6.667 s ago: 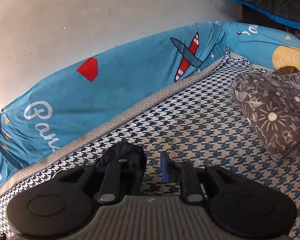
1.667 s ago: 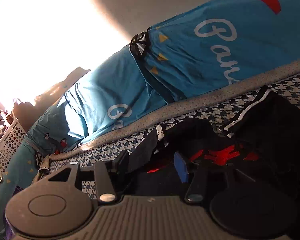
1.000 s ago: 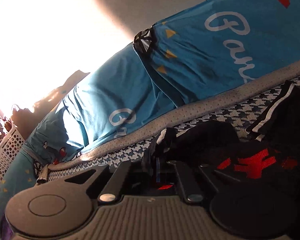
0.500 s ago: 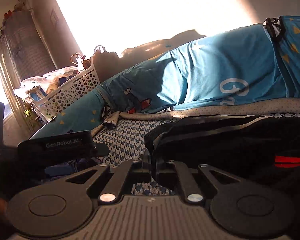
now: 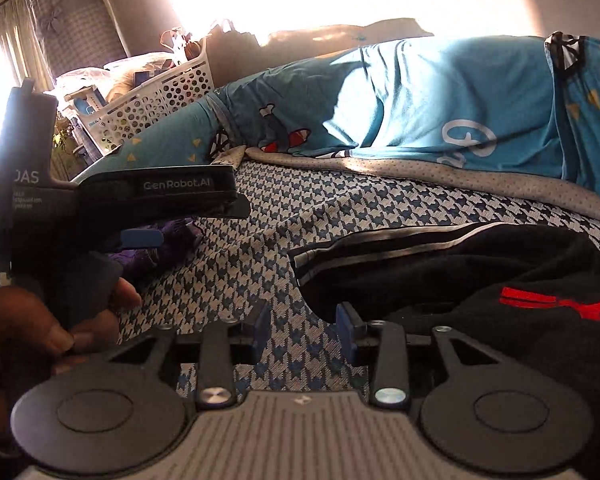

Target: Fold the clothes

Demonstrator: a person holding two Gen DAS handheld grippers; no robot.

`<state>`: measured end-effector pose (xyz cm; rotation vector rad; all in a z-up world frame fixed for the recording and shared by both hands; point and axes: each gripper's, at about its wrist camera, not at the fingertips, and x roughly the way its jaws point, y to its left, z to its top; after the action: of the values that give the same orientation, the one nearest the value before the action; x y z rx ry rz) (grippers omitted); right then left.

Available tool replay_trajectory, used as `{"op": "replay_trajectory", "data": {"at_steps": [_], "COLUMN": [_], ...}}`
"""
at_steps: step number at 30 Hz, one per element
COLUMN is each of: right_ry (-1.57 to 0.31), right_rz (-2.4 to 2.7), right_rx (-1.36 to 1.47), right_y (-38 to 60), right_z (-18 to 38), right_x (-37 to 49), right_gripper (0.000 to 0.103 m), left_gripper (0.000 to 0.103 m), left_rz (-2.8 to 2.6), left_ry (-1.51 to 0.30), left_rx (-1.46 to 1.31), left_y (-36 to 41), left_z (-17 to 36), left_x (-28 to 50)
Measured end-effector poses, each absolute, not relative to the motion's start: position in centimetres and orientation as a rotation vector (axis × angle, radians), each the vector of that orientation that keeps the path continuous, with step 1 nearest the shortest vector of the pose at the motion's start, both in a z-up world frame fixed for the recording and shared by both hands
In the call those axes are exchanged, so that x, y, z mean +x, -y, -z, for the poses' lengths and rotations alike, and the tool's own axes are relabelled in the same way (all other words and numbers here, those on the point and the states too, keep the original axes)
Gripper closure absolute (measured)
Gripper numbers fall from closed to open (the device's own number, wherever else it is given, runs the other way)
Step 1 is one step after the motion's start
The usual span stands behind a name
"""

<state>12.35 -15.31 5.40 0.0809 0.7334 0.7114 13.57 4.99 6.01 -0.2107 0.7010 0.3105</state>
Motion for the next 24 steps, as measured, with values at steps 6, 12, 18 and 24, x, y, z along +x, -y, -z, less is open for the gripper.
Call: {"op": "replay_trajectory", "data": {"at_steps": [6, 12, 18, 24], "right_ry": [-0.709, -0.674, -0.684, -0.697], "right_rz": [-0.650, -0.521, -0.354, -0.418], "right_rx": [-0.014, -0.112, -0.014, -0.116], "right_y": [18.5, 22.5, 27.6, 26.9], "right_z": [-6.3, -6.4, -6.3, -5.4], "right_x": [10.1, 8.5, 9.4, 8.5], "right_gripper": [0.057, 0.051, 0.051, 0.034], "left_gripper": [0.000, 0.000, 0.000, 0.000], "left_rz": [-0.216, -0.037, 0.092, 0.148], "left_ry": [-0.710, -0.740, -0.765, -0.814], "left_rx": [-0.183, -0.145, -0.062, -0.016], "left_y": [-2.6, 1.3, 5.5, 7.5], "left_z": [-5.6, -4.3, -2.3, -0.3], "left_x": [13.5, 13.5, 13.1, 13.1]}}
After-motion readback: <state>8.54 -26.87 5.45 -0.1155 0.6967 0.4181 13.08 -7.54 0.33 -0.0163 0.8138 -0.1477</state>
